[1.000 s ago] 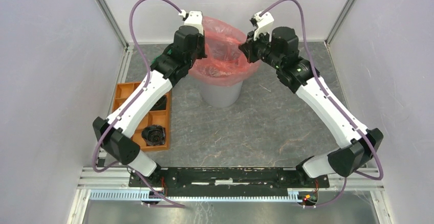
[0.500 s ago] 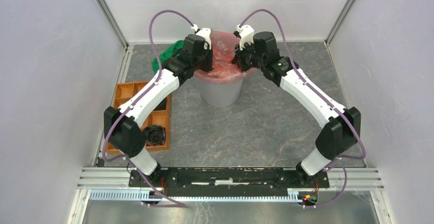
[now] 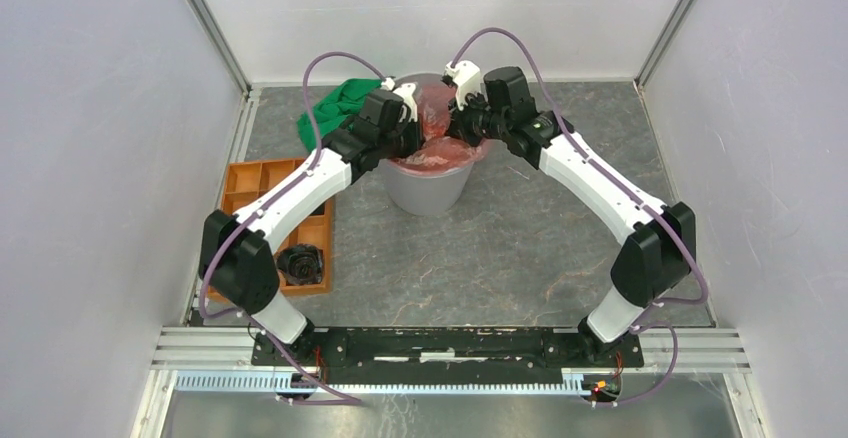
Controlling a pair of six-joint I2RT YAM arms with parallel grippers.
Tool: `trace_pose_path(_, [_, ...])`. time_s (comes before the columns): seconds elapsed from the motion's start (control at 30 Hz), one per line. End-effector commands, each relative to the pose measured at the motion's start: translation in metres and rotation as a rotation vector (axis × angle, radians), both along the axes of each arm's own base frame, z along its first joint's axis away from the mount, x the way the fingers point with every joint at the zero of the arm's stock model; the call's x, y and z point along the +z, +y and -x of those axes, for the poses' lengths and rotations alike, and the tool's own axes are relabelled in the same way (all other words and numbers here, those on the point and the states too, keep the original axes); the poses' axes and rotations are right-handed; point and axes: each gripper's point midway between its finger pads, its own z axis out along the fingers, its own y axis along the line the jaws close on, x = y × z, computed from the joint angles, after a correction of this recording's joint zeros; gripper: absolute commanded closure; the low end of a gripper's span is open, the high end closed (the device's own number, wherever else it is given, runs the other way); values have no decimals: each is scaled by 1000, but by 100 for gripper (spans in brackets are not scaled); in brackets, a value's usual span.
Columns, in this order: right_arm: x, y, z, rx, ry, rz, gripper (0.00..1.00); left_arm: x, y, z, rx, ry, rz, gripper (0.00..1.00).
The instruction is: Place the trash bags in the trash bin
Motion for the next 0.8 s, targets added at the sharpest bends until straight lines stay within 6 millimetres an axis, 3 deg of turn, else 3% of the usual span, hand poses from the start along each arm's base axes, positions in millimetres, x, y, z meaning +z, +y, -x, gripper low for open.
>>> trace_pose_path(0.0, [-12, -19, 35, 4, 88, 79, 99, 32, -15, 35, -18, 49, 171, 98])
trace_pose_path(0.2, [-9, -32, 77, 17, 109, 50, 99, 47, -32, 80, -62, 80, 288, 98])
trace_pose_path(0.3, [-5, -32, 81, 10, 95, 21, 99, 53, -31, 88, -51, 68, 312, 98])
trace_pose_path(0.47, [7, -10, 76, -3, 122, -80, 99, 56, -11, 72, 57, 8, 241, 98])
trace_pose_path(0.6, [5, 5, 68, -65, 152, -112, 99, 57, 14, 54, 165, -46, 164, 98])
trace_pose_path(0.77, [10, 31, 78, -156, 241, -243, 99, 50, 51, 24, 257, -60, 109, 98])
